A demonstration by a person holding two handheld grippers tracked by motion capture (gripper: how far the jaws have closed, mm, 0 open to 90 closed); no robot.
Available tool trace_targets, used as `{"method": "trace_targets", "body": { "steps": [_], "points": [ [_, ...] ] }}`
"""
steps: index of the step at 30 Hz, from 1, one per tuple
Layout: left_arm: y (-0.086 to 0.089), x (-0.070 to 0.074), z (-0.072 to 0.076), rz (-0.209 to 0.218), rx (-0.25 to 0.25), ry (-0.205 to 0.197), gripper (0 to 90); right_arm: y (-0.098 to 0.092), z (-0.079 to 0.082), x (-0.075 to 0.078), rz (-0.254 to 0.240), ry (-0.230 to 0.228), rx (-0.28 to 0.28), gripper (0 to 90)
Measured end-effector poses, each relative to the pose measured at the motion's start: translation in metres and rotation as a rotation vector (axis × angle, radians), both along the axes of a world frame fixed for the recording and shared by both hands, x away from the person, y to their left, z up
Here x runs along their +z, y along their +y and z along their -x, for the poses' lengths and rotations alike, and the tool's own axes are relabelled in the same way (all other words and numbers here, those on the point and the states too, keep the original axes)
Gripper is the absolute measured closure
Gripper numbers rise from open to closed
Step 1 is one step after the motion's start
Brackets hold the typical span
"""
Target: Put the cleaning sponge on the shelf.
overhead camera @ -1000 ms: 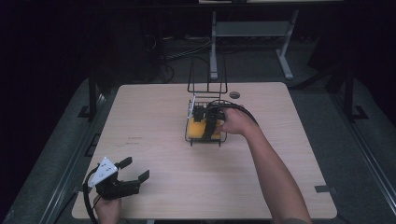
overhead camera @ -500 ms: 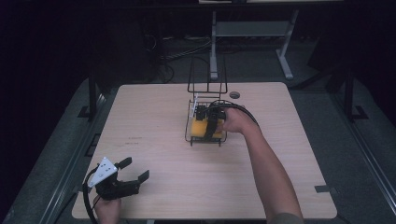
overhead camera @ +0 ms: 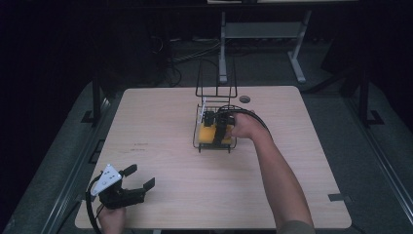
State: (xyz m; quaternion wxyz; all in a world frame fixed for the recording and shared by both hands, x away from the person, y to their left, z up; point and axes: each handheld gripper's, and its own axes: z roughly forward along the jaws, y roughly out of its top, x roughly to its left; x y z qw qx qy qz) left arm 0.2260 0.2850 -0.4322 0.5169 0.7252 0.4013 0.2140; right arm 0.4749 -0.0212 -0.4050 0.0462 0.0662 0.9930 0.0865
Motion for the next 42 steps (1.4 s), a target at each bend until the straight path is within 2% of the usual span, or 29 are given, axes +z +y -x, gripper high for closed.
{"method": "trace_targets", "body": {
  "steps": [13, 24, 33, 37, 40, 42],
  "points": [
    [0.001, 0.0, 0.0, 0.012, 0.004, 0.001, 12.9, -0.001, -0.002, 0.0, -0.004, -0.017, 0.007, 18.2],
    [0.0, 0.0, 0.0, 0.002, -0.003, 0.001, 12.9, -0.001, 0.001, 0.005, -0.007, -0.03, 0.011, 17.2],
    [0.0, 0.0, 0.0, 0.009, -0.004, 0.004, 12.9, -0.004, 0.006, 0.013, -0.022, -0.05, 0.015, 17.2],
    [0.0, -0.001, 0.0, 0.011, -0.005, 0.004, 13.0, -0.006, 0.008, 0.021, -0.029, -0.075, 0.017, 17.1],
    [0.001, -0.001, 0.0, 0.022, -0.001, 0.006, 12.9, -0.004, 0.011, 0.027, -0.002, -0.089, 0.02, 17.0],
    [0.001, -0.001, 0.0, 0.02, -0.001, 0.006, 12.9, -0.003, 0.012, 0.03, -0.01, -0.088, 0.03, 17.1]
  ]
}}
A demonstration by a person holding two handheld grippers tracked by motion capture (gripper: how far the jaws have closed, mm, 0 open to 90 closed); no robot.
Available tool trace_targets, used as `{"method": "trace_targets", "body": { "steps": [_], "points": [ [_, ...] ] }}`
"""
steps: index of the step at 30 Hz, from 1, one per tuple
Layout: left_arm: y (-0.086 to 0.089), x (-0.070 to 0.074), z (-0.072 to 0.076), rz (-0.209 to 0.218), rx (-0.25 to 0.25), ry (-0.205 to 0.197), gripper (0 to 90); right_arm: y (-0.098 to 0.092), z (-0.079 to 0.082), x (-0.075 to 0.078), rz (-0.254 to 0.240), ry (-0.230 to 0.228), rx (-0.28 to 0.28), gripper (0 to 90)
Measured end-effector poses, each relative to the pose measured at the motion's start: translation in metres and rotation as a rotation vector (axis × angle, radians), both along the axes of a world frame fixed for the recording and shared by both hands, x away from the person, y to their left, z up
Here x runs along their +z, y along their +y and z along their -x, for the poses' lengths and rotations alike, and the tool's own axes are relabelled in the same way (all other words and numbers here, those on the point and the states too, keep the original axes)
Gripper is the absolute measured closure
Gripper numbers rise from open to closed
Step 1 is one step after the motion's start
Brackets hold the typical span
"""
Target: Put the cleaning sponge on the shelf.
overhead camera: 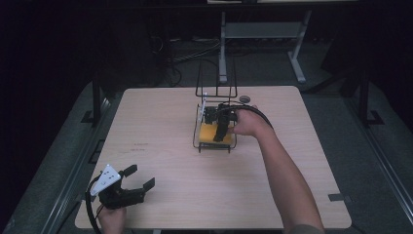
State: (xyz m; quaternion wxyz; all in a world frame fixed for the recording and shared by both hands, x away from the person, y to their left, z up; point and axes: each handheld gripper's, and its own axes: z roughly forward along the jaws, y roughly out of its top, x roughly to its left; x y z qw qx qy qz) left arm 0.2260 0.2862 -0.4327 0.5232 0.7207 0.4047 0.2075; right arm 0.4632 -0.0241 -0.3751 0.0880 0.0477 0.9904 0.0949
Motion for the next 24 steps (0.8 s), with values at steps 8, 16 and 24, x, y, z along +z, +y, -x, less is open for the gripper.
{"method": "trace_targets", "body": {
  "steps": [8, 16, 24],
  "points": [
    [-0.001, 0.0, 0.001, 0.0, -0.002, -0.003, 13.0, 0.007, 0.01, 0.0, 0.02, 0.002, 0.014, 16.8],
    [-0.001, 0.0, 0.001, -0.001, -0.003, -0.004, 13.0, 0.009, 0.017, 0.004, 0.011, -0.018, 0.057, 16.9],
    [-0.001, 0.001, 0.001, -0.006, -0.006, -0.004, 13.0, 0.008, 0.027, 0.006, 0.019, -0.019, 0.062, 17.1]
  ]
}}
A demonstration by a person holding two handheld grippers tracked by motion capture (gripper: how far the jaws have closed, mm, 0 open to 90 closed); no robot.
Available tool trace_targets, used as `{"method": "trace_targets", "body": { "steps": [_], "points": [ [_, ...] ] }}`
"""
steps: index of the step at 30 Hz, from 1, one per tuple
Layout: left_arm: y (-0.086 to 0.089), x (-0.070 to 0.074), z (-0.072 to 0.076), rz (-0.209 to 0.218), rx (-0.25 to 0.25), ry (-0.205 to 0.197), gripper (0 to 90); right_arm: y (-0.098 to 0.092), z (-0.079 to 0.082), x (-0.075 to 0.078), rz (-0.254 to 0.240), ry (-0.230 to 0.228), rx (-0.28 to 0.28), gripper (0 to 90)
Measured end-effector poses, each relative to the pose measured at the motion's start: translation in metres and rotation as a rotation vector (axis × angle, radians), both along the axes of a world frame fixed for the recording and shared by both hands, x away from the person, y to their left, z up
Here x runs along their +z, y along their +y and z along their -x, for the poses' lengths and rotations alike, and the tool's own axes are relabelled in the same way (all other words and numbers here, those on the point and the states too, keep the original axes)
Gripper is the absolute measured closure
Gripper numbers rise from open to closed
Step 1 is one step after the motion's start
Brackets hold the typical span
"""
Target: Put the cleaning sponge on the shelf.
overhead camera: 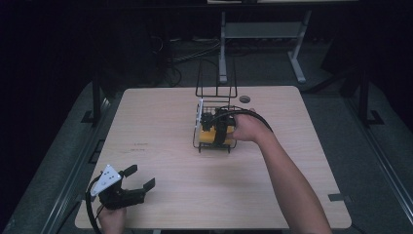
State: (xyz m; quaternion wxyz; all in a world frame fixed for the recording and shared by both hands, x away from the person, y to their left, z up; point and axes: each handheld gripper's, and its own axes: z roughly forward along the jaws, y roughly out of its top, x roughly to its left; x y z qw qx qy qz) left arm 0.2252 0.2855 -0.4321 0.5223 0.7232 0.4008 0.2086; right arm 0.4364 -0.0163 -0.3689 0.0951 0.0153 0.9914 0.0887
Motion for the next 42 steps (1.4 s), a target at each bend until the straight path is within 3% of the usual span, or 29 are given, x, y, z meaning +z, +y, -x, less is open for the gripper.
{"method": "trace_targets", "body": {
  "steps": [19, 42],
  "points": [
    [-0.003, 0.0, 0.001, -0.002, -0.005, 0.002, 12.9, -0.003, 0.03, -0.006, 0.009, 0.01, 0.034, 17.4],
    [-0.004, -0.001, 0.0, -0.007, -0.005, 0.003, 13.0, -0.013, 0.047, -0.013, -0.002, 0.045, 0.022, 17.4]
  ]
}}
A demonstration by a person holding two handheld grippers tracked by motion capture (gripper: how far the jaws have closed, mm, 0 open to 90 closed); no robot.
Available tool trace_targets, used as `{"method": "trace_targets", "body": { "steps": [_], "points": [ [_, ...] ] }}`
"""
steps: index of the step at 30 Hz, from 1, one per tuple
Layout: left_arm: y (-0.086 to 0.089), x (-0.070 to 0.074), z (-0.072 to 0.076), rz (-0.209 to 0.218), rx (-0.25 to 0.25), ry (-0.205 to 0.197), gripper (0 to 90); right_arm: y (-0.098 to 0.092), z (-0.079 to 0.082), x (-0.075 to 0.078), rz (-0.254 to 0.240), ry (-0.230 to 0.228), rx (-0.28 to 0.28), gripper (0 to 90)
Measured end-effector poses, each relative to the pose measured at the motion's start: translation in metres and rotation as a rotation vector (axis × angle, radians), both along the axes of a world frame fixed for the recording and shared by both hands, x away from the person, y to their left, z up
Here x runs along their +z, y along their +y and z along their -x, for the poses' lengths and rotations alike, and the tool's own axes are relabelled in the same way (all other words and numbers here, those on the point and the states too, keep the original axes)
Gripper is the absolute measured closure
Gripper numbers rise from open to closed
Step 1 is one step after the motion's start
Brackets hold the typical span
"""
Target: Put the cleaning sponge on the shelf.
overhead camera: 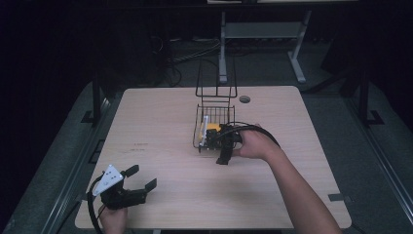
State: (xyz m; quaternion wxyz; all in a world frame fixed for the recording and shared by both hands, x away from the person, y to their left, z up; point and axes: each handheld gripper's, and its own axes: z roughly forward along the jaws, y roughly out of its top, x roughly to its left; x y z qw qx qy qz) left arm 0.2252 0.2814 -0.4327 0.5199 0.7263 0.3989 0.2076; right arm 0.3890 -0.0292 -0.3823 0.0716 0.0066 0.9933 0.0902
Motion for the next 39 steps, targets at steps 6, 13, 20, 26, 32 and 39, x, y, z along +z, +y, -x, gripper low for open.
{"method": "trace_targets", "body": {
  "steps": [6, 13, 20, 26, 32, 39],
  "points": [
    [0.0, 0.0, 0.001, 0.002, 0.005, 0.0, 13.0, -0.005, 0.007, -0.001, -0.017, 0.007, -0.005, 17.4],
    [-0.001, 0.0, 0.0, -0.009, -0.004, 0.003, 12.9, -0.011, 0.013, -0.005, -0.031, 0.015, -0.018, 17.4],
    [-0.002, -0.001, 0.0, -0.014, -0.006, 0.003, 12.9, -0.022, 0.02, -0.013, -0.031, 0.03, -0.04, 17.4],
    [-0.003, 0.0, 0.0, -0.017, -0.008, 0.003, 13.0, -0.03, 0.024, -0.016, -0.033, 0.037, -0.059, 17.4],
    [-0.003, 0.0, 0.0, -0.02, -0.007, 0.002, 12.9, -0.034, 0.027, -0.017, -0.04, 0.036, -0.066, 17.4],
    [-0.003, -0.001, 0.0, -0.019, -0.008, 0.003, 12.9, -0.038, 0.03, -0.019, -0.05, 0.041, -0.085, 17.4]
  ]
}}
